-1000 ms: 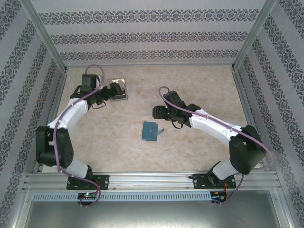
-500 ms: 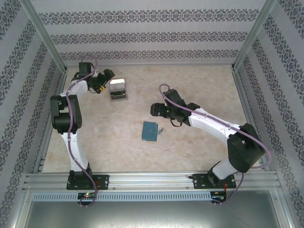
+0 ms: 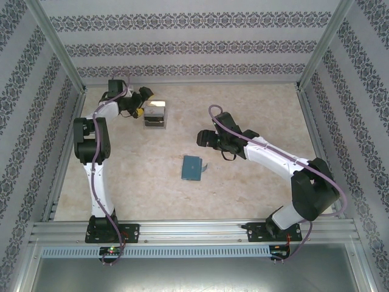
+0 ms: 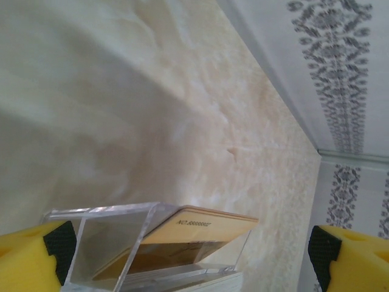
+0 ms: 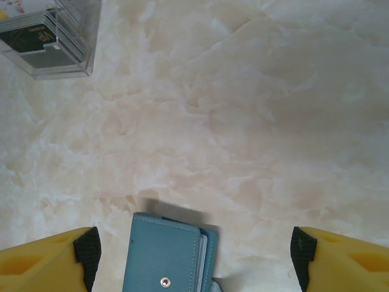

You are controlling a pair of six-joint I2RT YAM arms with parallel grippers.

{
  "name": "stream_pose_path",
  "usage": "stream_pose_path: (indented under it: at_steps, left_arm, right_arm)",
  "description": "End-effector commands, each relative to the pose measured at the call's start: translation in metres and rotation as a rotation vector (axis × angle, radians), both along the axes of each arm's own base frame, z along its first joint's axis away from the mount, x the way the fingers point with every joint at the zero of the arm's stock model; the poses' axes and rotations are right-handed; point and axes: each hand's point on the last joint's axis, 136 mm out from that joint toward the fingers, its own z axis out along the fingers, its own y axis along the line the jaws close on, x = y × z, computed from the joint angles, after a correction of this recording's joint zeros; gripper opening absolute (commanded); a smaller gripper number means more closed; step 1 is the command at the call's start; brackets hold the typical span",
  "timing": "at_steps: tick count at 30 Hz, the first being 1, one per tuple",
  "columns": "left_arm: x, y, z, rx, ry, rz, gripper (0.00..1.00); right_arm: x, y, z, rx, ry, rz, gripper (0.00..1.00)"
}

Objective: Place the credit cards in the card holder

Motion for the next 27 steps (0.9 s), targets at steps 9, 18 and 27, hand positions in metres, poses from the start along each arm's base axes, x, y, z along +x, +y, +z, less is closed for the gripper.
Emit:
stream_pose_path:
  at_steps: [9, 18, 27]
  left_arm:
    - [-0.04, -0.133, 0.011, -0.046, -0.017, -0.355, 0.99]
    - [-0.076, -0.199, 0.006, -0.065, 0.016, -0.451, 0.99]
    - [-0.105, -0.257, 0.008, -0.12, 0.016, -0.545, 0.99]
  right_arm:
    - [0.0, 0.009, -0.013, 0.055, 0.067, 0.038, 0.72]
    - [-0.009, 0.006, -0.027, 0.073, 0.105, 0.023, 0.6]
    - [-0.019, -0.02, -0.028, 0.054, 0.095, -0.046, 0.58]
